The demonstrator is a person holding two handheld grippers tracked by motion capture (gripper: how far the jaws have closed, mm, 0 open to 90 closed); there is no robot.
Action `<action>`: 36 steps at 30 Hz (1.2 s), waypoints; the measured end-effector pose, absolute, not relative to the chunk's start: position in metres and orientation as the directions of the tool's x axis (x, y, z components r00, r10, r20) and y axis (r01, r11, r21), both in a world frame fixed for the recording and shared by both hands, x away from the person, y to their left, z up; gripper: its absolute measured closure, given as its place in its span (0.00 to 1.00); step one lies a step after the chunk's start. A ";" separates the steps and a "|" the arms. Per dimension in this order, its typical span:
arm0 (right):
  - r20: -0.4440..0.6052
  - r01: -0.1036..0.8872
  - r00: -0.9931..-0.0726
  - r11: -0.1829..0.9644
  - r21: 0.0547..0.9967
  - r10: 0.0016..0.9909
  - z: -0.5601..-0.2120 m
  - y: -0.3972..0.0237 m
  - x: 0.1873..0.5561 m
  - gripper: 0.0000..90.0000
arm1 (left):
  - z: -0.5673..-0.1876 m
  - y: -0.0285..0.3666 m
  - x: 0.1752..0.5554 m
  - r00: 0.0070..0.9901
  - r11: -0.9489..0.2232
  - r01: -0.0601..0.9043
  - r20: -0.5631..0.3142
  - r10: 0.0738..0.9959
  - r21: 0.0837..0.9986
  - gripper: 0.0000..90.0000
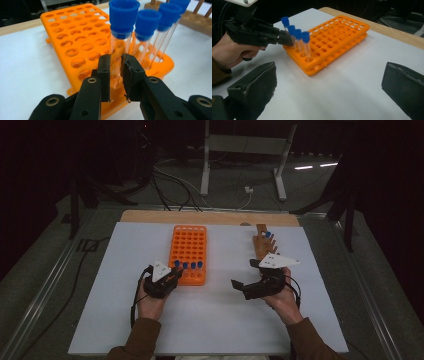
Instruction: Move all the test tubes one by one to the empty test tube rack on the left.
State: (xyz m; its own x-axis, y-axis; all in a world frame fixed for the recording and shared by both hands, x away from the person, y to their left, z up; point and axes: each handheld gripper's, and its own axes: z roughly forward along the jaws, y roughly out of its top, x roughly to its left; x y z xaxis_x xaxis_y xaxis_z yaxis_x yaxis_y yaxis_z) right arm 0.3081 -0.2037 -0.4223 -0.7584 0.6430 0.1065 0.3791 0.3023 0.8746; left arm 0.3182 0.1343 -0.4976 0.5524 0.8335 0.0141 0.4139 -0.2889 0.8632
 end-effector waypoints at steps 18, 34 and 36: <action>0.083 0.362 -0.740 0.291 0.886 0.667 -0.412 -0.211 0.312 0.00 | -0.481 0.144 0.306 0.553 -0.273 0.363 0.030 0.833 0.891 0.86; 0.035 0.365 -0.636 0.261 0.894 0.771 -0.386 -0.239 0.346 0.00 | -0.485 0.137 0.312 0.553 -0.279 0.362 0.036 0.832 0.889 0.77; 0.039 0.367 -0.630 0.253 0.895 0.776 -0.385 -0.241 0.349 0.00 | -0.485 0.135 0.315 0.559 -0.276 0.356 0.033 0.828 0.893 0.76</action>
